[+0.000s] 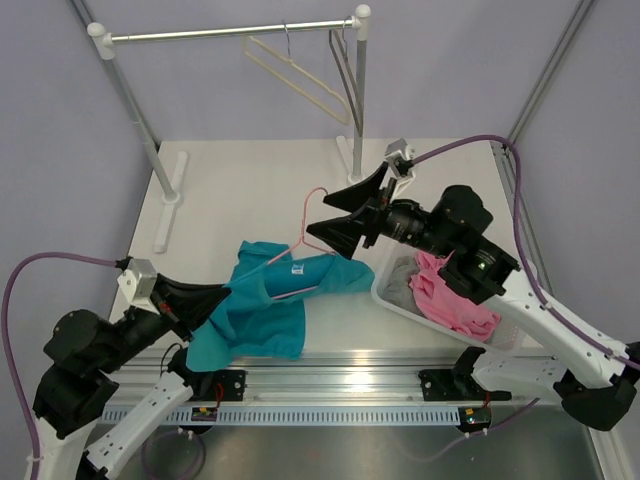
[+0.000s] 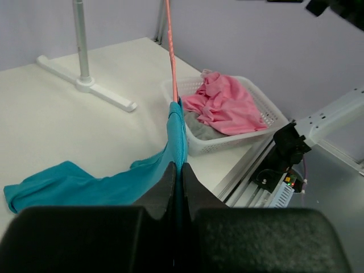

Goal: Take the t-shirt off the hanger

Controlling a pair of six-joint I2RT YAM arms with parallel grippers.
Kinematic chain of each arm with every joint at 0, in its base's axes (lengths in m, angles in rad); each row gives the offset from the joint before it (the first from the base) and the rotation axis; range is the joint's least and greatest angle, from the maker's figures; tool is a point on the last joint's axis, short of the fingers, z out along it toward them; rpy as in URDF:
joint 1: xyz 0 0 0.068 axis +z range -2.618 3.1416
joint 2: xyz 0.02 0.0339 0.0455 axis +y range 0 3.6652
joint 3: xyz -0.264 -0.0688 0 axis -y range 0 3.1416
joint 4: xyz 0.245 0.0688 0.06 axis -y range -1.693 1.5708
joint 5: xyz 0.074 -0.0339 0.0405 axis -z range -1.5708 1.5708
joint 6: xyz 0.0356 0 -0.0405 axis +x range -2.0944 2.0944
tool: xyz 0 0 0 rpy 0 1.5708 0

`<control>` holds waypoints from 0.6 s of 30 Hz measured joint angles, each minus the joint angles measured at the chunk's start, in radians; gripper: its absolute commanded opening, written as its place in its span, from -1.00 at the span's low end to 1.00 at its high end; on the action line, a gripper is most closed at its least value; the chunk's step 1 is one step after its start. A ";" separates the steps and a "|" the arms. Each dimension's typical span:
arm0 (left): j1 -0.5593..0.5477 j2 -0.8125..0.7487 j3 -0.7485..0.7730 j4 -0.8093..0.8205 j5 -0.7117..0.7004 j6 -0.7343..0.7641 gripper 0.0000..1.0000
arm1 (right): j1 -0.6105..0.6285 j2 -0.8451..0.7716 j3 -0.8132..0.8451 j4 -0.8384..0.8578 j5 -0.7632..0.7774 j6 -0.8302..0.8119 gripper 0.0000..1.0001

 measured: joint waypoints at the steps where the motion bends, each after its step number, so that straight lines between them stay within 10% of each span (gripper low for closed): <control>1: 0.000 -0.013 0.000 0.002 0.011 -0.005 -1.00 | 0.012 0.020 0.000 0.009 0.017 0.006 0.89; 18: 0.000 -0.079 -0.051 -0.006 0.002 -0.016 -1.00 | 0.137 0.201 -0.013 0.014 0.256 0.038 0.53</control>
